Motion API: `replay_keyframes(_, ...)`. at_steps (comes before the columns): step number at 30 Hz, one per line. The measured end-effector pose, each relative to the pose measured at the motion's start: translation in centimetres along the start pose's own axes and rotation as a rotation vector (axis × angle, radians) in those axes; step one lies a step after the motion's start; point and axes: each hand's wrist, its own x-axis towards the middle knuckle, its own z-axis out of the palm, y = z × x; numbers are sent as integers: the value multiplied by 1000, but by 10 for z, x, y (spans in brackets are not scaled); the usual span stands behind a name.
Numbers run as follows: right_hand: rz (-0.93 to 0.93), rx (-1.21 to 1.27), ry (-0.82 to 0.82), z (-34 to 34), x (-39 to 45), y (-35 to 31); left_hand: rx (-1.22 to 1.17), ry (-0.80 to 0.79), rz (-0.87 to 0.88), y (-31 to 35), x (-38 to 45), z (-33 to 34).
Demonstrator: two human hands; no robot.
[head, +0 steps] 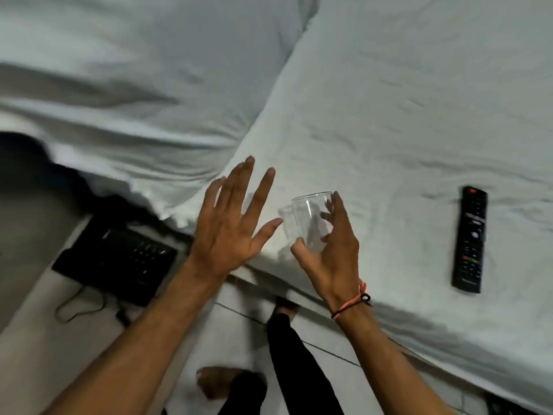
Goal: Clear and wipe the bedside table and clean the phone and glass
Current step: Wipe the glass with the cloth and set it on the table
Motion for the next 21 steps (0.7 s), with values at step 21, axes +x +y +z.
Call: replay_keyframes(21,888,588,-1097,303,-126,-76,45,-311,-1395,-101,-403,-34)
